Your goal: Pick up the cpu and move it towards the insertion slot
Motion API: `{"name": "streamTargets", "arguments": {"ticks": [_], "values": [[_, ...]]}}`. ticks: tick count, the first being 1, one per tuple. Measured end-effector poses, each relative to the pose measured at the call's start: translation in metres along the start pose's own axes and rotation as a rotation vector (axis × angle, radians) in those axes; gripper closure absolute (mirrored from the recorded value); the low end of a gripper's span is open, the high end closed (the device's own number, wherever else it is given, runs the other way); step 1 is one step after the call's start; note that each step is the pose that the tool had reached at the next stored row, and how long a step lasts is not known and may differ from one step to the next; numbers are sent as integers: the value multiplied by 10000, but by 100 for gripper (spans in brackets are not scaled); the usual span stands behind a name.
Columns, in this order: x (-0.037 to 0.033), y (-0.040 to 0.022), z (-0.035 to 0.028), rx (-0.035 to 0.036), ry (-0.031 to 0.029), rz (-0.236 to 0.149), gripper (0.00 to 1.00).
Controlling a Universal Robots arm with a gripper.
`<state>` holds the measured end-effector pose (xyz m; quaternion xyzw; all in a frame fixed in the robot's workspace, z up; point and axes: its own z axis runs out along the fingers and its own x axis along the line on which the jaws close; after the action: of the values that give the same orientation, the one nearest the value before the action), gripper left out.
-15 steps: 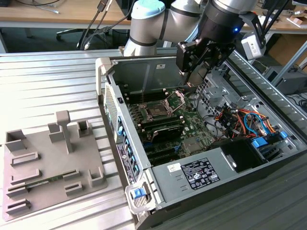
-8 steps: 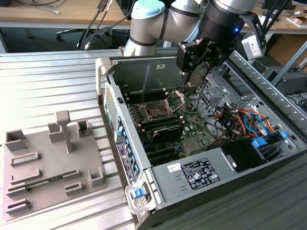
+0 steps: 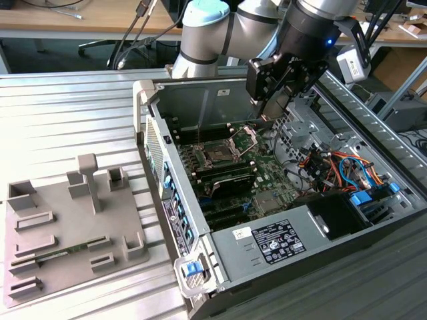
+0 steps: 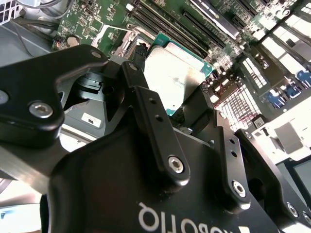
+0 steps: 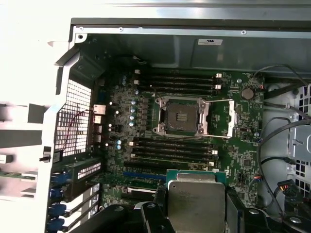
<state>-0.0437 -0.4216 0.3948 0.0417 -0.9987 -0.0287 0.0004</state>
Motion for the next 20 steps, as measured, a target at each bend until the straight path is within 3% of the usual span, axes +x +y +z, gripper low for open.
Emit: {"name": "streamTargets", "arguments": {"ticks": [20], "values": [[-39, -4, 11, 0, 0, 0, 45]]}}
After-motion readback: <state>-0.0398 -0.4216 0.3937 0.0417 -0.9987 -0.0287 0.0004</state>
